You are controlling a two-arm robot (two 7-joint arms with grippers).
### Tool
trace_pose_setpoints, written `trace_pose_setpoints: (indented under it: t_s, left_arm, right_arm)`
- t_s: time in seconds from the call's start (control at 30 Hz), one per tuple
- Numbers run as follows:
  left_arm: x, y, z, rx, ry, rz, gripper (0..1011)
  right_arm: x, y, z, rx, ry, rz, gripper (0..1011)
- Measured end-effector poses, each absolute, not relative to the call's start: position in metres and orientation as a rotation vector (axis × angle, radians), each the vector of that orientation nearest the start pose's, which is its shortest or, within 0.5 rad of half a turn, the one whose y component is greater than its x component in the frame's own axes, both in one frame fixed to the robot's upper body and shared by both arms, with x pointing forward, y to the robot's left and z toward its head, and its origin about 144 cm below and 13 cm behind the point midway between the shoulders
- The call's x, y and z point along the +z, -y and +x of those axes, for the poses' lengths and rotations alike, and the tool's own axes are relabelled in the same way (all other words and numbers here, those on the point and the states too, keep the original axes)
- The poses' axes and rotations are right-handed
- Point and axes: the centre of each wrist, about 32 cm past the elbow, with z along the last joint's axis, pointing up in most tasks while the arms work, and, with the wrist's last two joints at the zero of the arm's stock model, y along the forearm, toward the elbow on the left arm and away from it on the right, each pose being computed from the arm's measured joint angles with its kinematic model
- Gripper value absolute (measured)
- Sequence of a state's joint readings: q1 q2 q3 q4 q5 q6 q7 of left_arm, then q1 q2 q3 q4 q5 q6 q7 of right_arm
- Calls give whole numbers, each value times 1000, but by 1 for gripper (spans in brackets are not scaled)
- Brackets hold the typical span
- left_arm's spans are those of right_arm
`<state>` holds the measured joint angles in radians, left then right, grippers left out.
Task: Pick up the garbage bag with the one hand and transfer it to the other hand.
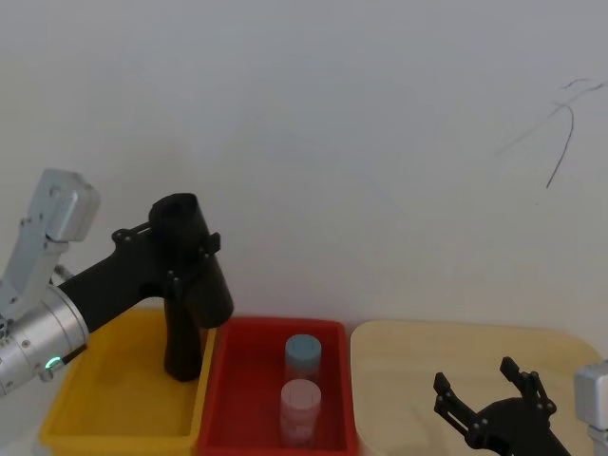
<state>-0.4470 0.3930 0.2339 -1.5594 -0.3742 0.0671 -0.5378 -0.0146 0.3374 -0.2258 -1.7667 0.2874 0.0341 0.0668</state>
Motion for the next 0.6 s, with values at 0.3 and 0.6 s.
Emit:
trace_pose_setpoints:
  t_s: [0.3,0.6]
  left_arm:
    - [1307,-264,554,700,253,-87,463]
    - [1307,-257,555,574,192,-60,463]
  right_arm:
    - [1189,237,443,-1230,75,26,1001]
    - [1189,237,443,-1230,75,26,1001]
